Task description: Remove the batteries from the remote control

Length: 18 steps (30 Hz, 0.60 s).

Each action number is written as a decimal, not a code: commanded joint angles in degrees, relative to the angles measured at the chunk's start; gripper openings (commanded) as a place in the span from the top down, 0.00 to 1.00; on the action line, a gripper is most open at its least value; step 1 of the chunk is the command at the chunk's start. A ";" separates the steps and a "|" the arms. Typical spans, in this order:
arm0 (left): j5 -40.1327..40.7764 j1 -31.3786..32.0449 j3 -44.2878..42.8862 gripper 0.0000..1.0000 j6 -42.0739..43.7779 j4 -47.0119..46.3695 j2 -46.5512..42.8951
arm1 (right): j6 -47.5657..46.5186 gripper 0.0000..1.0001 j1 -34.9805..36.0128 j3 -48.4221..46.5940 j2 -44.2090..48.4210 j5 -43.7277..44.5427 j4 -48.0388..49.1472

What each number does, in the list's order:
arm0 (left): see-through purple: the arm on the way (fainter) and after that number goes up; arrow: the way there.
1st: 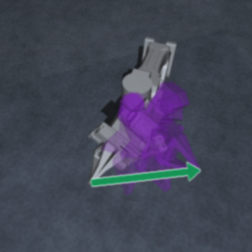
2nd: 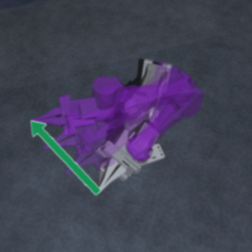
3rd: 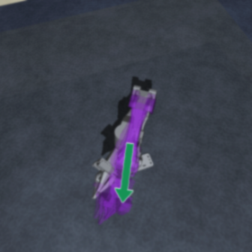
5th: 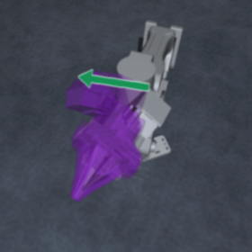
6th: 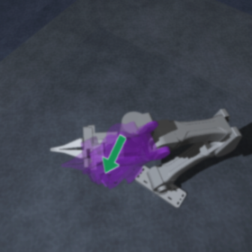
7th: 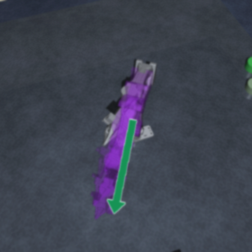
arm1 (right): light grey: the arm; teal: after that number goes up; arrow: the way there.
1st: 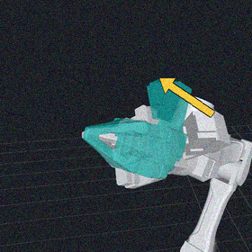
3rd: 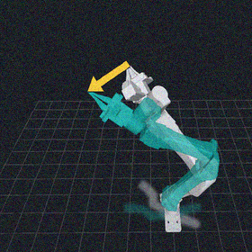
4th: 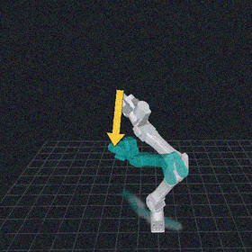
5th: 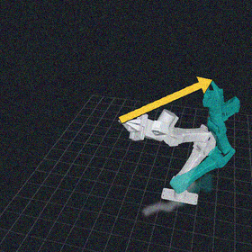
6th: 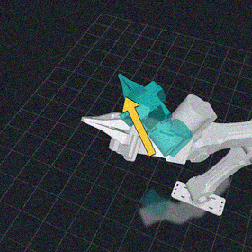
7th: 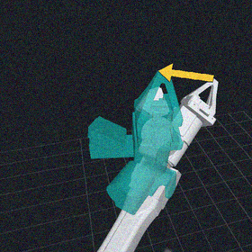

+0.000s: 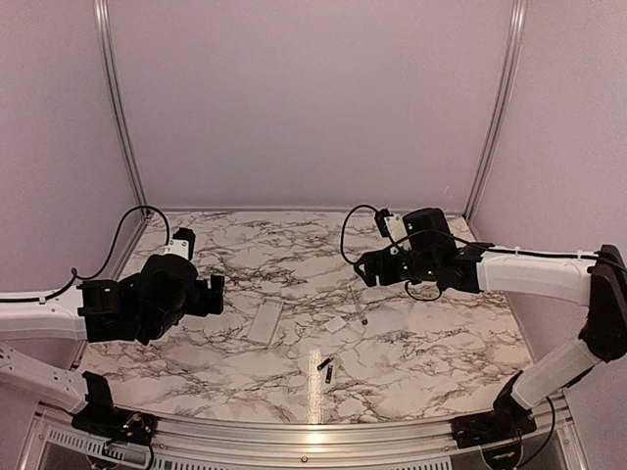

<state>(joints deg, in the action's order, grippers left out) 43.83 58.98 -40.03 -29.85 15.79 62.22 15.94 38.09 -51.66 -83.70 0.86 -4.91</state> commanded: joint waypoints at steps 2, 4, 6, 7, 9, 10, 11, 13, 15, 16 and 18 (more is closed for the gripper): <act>5.35 0.00 -1.68 0.01 4.31 0.72 -2.04 | -2.88 0.10 0.32 -7.59 4.95 5.75 -8.16; 6.50 -0.21 -2.54 0.01 6.60 0.65 -2.54 | -3.60 0.10 0.32 -9.82 6.74 7.24 -9.75; 7.71 -0.79 -3.50 0.01 8.66 0.69 -3.06 | -4.37 0.10 0.30 -11.88 8.23 8.56 -11.27; 8.45 -1.20 -3.96 0.01 9.72 0.61 -3.37 | -4.77 0.10 0.31 -12.61 9.13 9.17 -11.83; 9.41 -2.36 -4.72 0.01 12.43 0.06 -4.46 | -5.75 0.10 0.32 -13.51 11.44 10.15 -12.04; 9.67 -3.11 -5.08 0.01 13.70 -0.70 -5.07 | -6.23 0.10 0.26 -13.81 12.62 10.58 -12.03; 9.69 -3.93 -5.28 0.01 15.00 -1.41 -5.87 | -6.33 0.10 0.24 -13.96 13.89 11.29 -12.05; 9.69 -5.71 -5.76 0.01 17.23 -2.80 -7.72 | -6.00 0.10 0.23 -14.22 16.19 13.27 -12.64; 9.77 -7.26 -5.99 0.01 19.40 -4.24 -9.16 | -5.27 0.10 0.30 -14.09 18.74 14.82 -13.56; 9.97 -7.76 -5.88 0.01 20.74 -5.03 -9.95 | -4.65 0.10 0.27 -13.46 20.40 15.69 -13.76; 10.69 -8.29 -5.50 0.01 23.75 -6.64 -11.39 | -2.61 0.10 0.24 -11.16 23.87 18.04 -14.11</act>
<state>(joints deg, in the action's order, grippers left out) 52.29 52.03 -44.25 -13.45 13.28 53.52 10.98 38.09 -63.92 -65.21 13.30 -16.03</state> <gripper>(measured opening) 0.992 0.898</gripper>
